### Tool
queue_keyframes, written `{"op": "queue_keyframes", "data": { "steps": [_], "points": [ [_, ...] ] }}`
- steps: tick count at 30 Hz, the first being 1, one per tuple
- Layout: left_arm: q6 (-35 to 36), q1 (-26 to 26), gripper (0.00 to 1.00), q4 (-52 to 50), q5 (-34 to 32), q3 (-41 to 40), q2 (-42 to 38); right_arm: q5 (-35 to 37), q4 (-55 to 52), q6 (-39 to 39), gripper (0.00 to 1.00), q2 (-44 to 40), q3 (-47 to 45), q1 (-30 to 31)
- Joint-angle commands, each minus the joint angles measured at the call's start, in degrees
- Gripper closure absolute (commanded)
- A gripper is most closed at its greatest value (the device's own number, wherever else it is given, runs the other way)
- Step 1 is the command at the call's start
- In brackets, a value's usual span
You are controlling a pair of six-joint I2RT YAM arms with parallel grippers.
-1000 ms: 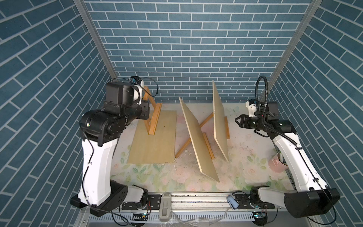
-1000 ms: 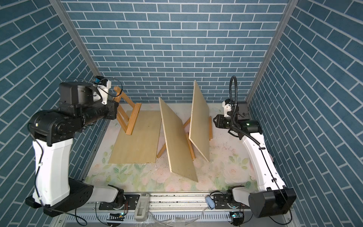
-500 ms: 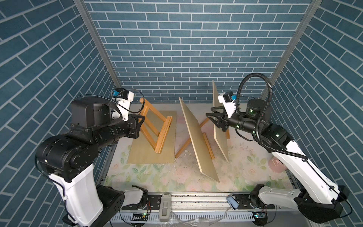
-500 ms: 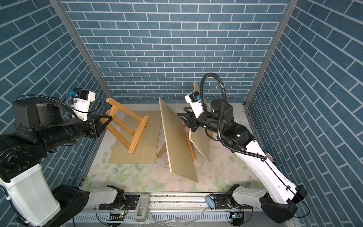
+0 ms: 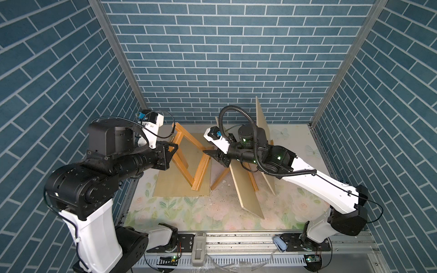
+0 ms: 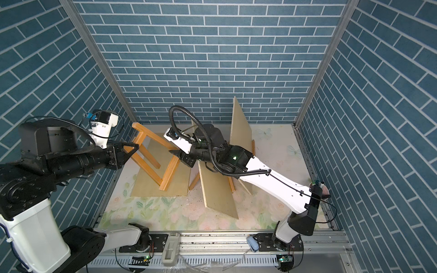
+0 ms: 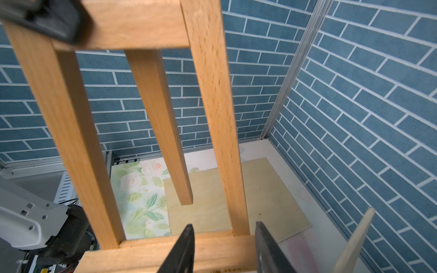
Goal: Disassemble the easel
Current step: Fold up the easel.
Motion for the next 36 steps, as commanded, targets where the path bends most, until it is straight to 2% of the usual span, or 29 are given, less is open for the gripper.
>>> {"op": "queue_keyframes", "data": {
  "steps": [1, 19, 27, 36],
  "points": [
    [-0.33, 0.04, 1.0, 0.99, 2.0, -0.43, -0.29, 2.24, 2.66, -3.17, 0.58, 0.57, 1.83, 0.61],
    [-0.19, 0.04, 1.0, 1.5, 5.12, -0.03, 0.51, 0.11, 0.32, -1.72, 0.6, 6.46, 7.52, 0.97],
    [0.12, 0.04, 1.0, 1.23, 5.0, 0.08, 0.62, 1.23, -0.59, -1.15, 0.72, 7.05, 7.7, 1.04],
    [-0.06, 0.04, 1.0, 2.36, 6.31, 0.08, 0.86, 1.14, -1.77, -1.37, 0.8, 7.38, 7.35, 1.08]
  ]
}}
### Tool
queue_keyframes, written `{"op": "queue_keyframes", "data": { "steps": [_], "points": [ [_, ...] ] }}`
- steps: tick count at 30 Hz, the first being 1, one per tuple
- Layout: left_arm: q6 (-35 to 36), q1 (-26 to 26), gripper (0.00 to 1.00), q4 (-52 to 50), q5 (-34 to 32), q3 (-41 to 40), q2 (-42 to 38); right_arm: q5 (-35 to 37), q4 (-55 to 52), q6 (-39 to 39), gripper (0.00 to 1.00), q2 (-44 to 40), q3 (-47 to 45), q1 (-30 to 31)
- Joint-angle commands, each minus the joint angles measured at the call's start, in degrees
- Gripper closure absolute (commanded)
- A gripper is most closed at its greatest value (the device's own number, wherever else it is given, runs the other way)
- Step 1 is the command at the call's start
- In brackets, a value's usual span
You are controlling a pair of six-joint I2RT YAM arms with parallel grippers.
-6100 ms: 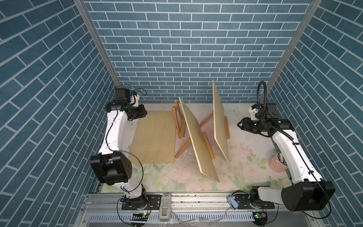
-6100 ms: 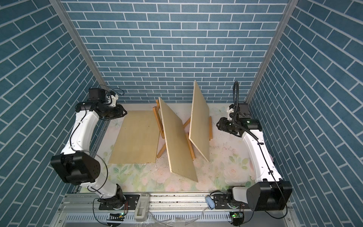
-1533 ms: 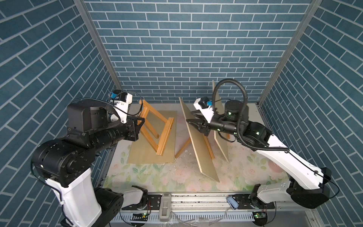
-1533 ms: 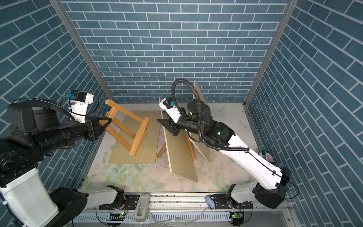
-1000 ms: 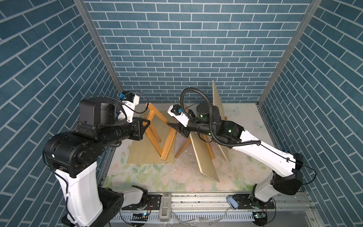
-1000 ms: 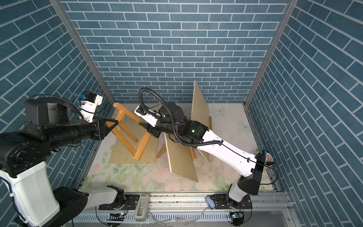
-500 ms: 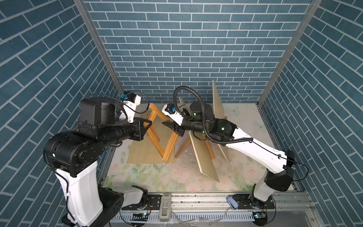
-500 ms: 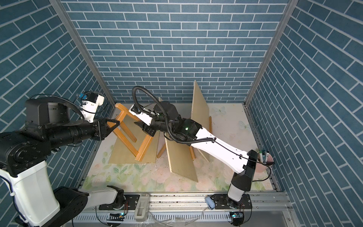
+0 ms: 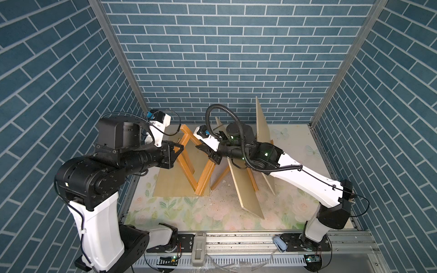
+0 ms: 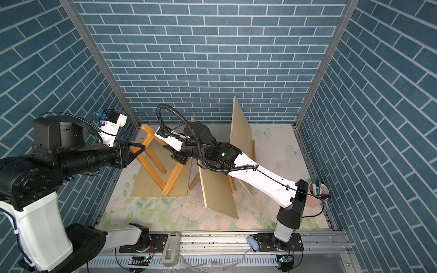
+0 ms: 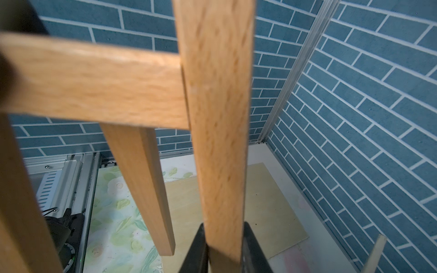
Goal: Disassemble the easel
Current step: Fold up the easel.
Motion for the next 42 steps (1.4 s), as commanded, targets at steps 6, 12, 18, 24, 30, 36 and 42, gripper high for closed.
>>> {"op": "queue_keyframes", "data": {
  "steps": [6, 12, 18, 24, 30, 36, 42],
  "points": [
    [-0.14, 0.04, 1.0, 2.4, 2.16, 1.12, -0.13, 0.05, -0.69, -0.25, 0.97, 0.86, 1.85, 0.29],
    [-0.37, 0.04, 0.78, 2.49, 0.09, 0.39, -0.76, -0.35, -0.8, 1.51, 1.0, 0.21, 3.73, 0.25],
    [-1.1, 0.04, 0.58, 3.95, -2.29, 0.09, -1.63, -3.77, -1.95, 5.12, 1.0, -0.5, 8.28, -0.06],
    [-1.55, 0.06, 0.52, 9.05, -5.04, -0.35, -5.24, -4.81, -4.08, 11.16, 1.0, -0.57, 14.1, -3.66],
    [-1.89, 0.04, 0.53, 14.32, -10.01, -3.36, -10.69, -4.36, -3.85, 14.92, 1.0, -3.38, 16.35, -8.62],
    [-1.82, 0.04, 0.53, 15.42, -13.19, -6.67, -13.71, 2.42, -6.29, 13.86, 1.0, -8.51, 17.54, -12.98],
    [-0.96, 0.04, 0.54, 16.12, -12.57, -6.93, -11.45, 16.02, -7.99, 9.66, 1.0, -16.92, 12.67, -15.91]
  ]
}}
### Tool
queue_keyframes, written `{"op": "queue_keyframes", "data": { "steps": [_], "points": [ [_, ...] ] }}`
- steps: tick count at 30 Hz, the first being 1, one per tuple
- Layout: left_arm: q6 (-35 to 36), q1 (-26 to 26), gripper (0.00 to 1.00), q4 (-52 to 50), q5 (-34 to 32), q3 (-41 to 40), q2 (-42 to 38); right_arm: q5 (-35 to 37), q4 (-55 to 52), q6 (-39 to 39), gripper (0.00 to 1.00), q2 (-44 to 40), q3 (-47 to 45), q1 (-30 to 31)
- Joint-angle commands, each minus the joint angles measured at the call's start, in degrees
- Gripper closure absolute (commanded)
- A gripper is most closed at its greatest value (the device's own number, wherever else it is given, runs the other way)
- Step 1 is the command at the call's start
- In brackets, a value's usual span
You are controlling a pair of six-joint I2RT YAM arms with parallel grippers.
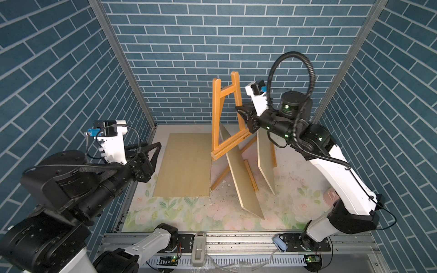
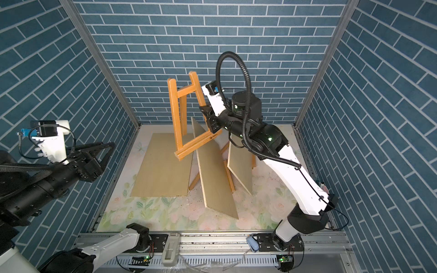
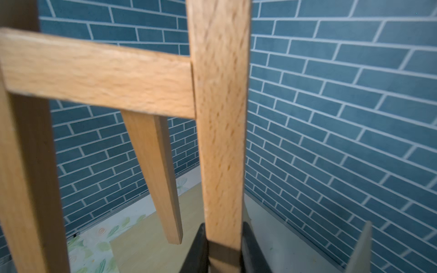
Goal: Disassemble the easel
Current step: Fold up the easel.
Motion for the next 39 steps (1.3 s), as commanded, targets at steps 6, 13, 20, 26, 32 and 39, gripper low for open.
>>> {"op": "queue_keyframes", "data": {
  "steps": [6, 13, 20, 26, 32, 39],
  "points": [
    [1.94, 0.04, 0.55, 3.16, 0.6, -0.57, 5.55, 23.61, 0.31, -5.95, 1.0, -15.49, -8.32, -2.88],
    [2.54, 0.06, 0.55, 2.17, -1.15, 1.48, 12.43, 44.14, -7.24, -9.96, 1.0, -23.39, -13.55, -4.03],
    [2.01, 4.12, 0.55, 2.26, -0.01, 1.34, 18.42, 54.38, -16.41, -9.02, 1.0, -25.17, -16.1, -6.91],
    [1.31, 7.12, 0.55, 7.28, 7.62, -2.6, 21.72, 52.53, -20.04, -6.6, 1.0, -25.02, -19.98, -14.34],
    [1.65, 9.62, 0.55, 8.71, 10.83, -3.6, 23.81, 42.45, -20.62, -3.51, 1.0, -22.84, -24.13, -26.66],
    [1.93, 13.13, 0.55, 10.51, 14.74, -5.78, 24.78, 27.98, -16.53, -0.87, 1.0, -18.89, -29.57, -40.06]
  ]
}}
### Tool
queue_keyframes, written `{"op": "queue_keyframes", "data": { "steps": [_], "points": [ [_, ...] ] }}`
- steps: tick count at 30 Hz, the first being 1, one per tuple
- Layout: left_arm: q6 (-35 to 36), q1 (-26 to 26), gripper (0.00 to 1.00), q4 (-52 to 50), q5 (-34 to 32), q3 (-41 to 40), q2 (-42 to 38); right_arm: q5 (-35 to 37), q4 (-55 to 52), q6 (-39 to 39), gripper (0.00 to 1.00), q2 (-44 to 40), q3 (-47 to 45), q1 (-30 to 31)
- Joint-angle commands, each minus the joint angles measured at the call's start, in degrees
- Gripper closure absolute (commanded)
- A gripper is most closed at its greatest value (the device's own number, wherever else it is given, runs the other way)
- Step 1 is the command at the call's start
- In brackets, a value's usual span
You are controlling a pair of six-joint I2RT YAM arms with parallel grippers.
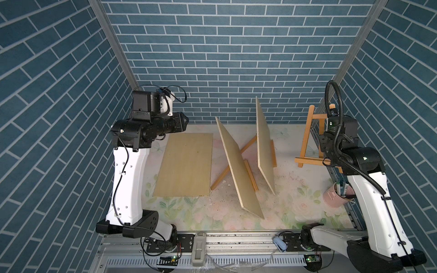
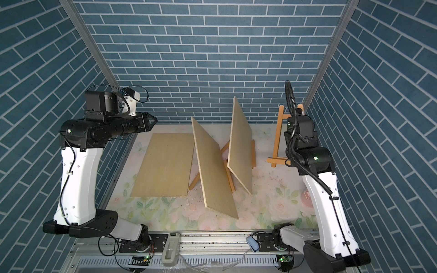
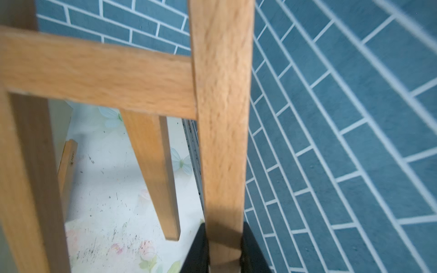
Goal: Disassemble the easel
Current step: Fold up the easel.
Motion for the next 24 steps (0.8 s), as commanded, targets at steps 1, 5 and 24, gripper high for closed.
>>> {"op": "queue_keyframes", "data": {
  "steps": [1, 5, 24],
  "points": [
    [0.58, 1.78, 0.55, 1.62, 3.3, -0.54, 0.68, -9.18, 5.86, 4.31, 1.0, 1.31, -1.34, -4.21],
    [1.16, 3.5, 0.56, 1.79, 4.51, -0.77, 1.13, -13.3, 8.76, 4.0, 1.0, 3.96, -4.25, -7.92],
    [1.02, 5.82, 0.56, 3.58, 8.46, 2.14, 7.9, -29.13, 9.82, 5.12, 1.0, 22.47, -2.97, -19.26]
  ]
}}
